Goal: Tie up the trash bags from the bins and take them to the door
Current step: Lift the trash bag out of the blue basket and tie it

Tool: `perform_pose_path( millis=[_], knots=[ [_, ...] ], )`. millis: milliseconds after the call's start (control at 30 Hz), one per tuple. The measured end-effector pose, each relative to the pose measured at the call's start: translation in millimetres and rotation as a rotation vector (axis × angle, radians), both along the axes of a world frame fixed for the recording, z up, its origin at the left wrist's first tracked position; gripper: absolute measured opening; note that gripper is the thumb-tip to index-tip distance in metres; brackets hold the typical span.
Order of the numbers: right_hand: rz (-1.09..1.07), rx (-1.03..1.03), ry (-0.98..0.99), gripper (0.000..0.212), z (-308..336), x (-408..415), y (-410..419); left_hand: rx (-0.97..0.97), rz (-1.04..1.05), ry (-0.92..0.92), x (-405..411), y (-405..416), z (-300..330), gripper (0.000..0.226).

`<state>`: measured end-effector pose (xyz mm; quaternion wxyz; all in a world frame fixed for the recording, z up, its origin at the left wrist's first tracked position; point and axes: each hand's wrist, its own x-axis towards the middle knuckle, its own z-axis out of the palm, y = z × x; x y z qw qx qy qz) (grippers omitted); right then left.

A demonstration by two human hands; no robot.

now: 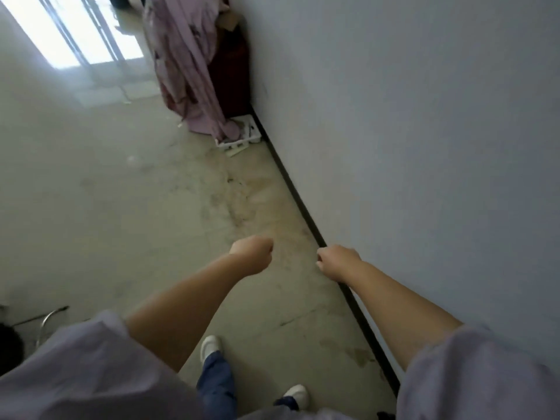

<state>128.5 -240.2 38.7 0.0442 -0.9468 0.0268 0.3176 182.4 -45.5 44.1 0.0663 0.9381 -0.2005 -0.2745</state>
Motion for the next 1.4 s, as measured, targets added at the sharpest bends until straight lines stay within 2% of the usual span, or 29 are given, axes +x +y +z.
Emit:
perform_pose_path(
  millis=[167,333,633,833,1200,1400],
  knots=[
    [0.161,-0.002,0.007,0.033,-8,55,94,0.023,0.134,0.008,18,91,-11,0.031],
    [0.190,-0.002,0.067,0.032,-12,113,176,0.025,0.212,0.023,58,171,-10,0.040],
    [0.319,0.026,0.025,0.036,-1,228,310,0.043,0.348,0.007,151,307,-1,0.041],
    [0.386,0.037,0.037,0.036,-3,306,353,0.021,0.437,0.043,216,341,-12,0.038],
    [0.594,0.014,0.007,0.038,6,545,391,-0.121,0.714,0.029,425,379,-13,0.033],
    [0.657,-0.027,0.086,0.040,-2,653,431,-0.103,0.760,0.029,513,414,-18,0.036]
  ],
)
